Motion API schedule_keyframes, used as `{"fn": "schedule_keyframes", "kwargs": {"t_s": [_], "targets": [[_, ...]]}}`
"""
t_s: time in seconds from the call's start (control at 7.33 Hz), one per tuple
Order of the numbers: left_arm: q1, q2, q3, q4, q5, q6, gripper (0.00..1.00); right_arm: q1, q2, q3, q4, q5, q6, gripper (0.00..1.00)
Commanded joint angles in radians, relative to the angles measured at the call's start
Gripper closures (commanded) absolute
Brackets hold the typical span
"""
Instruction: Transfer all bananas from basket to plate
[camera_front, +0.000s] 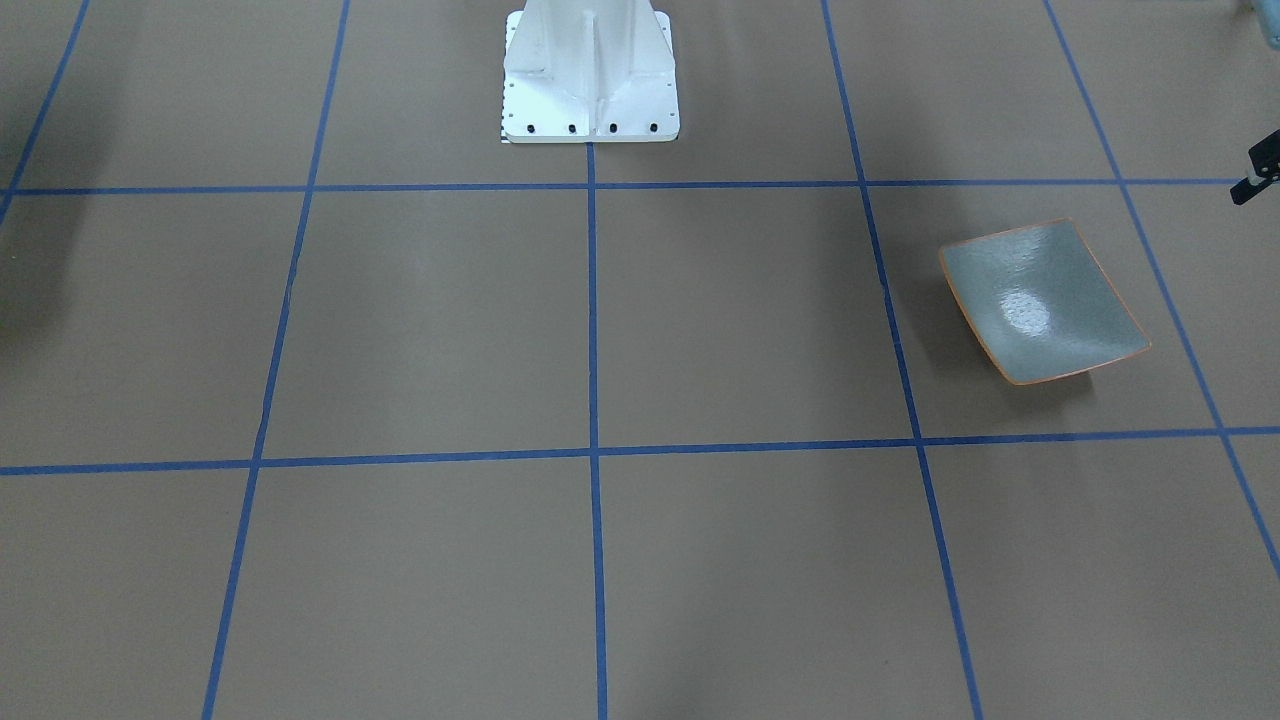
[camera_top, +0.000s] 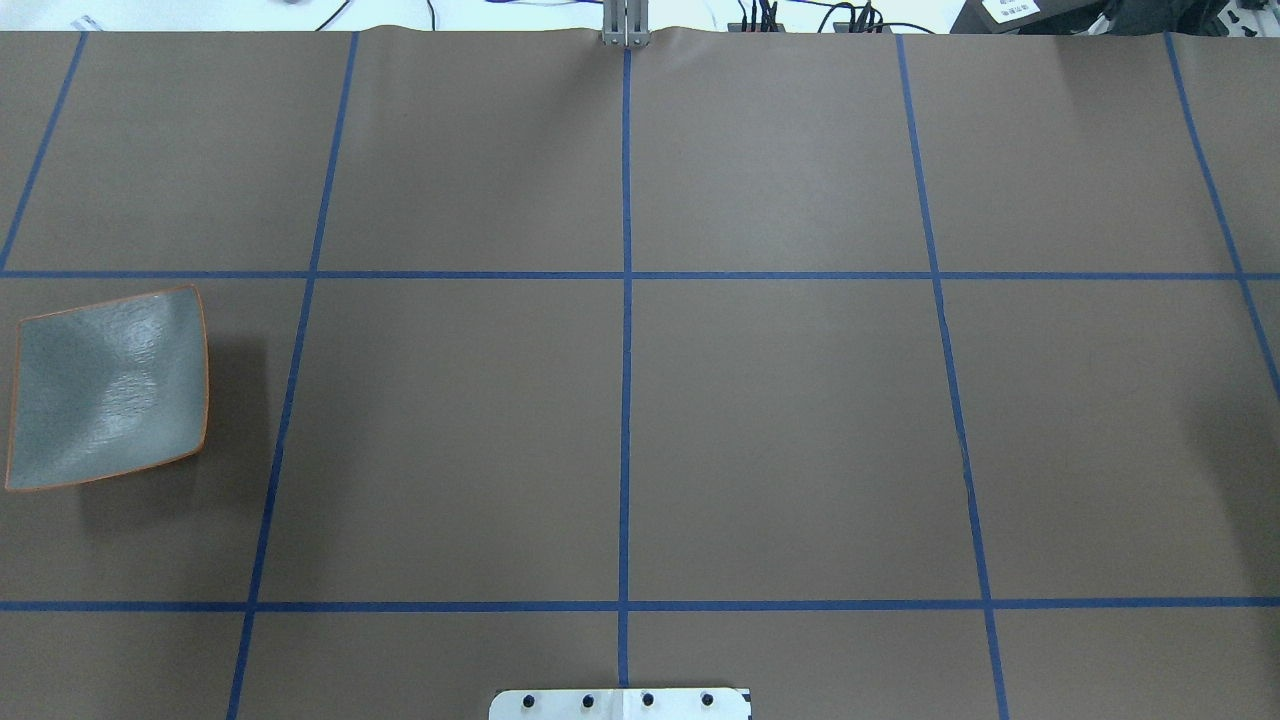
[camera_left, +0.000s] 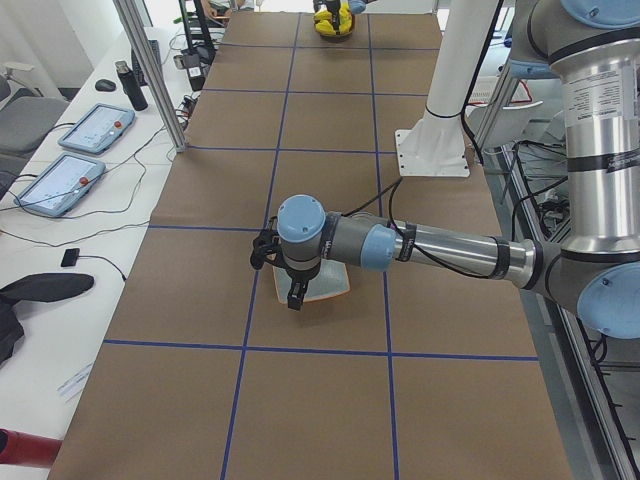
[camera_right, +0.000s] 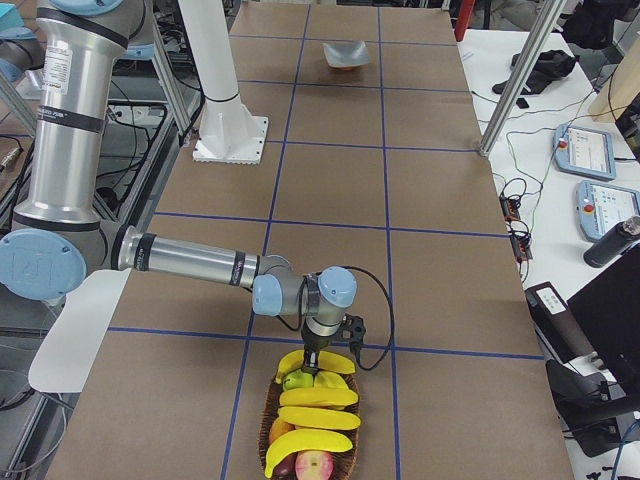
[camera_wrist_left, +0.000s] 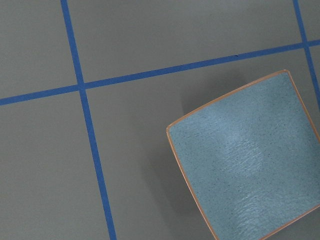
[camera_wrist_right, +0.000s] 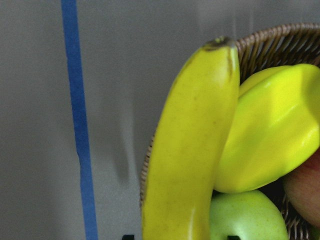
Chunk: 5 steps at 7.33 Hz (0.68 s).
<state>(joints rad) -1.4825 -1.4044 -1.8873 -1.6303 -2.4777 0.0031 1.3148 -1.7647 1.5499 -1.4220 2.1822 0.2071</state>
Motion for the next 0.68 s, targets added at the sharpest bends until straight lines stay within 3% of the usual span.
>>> {"fn": "schedule_keyframes", "kwargs": {"t_s": [0.0,0.14,0.55], "targets": [[-0.001,0.001,-0.006,0.001,0.0,0.0,0.01,0.0,0.002,-0.001,0.0,-0.001,0.0,0.86],[-0.001,0.001,-0.006,0.001,0.0,0.0,0.01,0.0,0.008,0.001,-0.002,0.002,0.0,0.97],[-0.001,0.001,-0.006,0.001,-0.001,-0.002,0.01,0.001,0.024,0.027,-0.006,0.005,-0.009,1.0]]}}
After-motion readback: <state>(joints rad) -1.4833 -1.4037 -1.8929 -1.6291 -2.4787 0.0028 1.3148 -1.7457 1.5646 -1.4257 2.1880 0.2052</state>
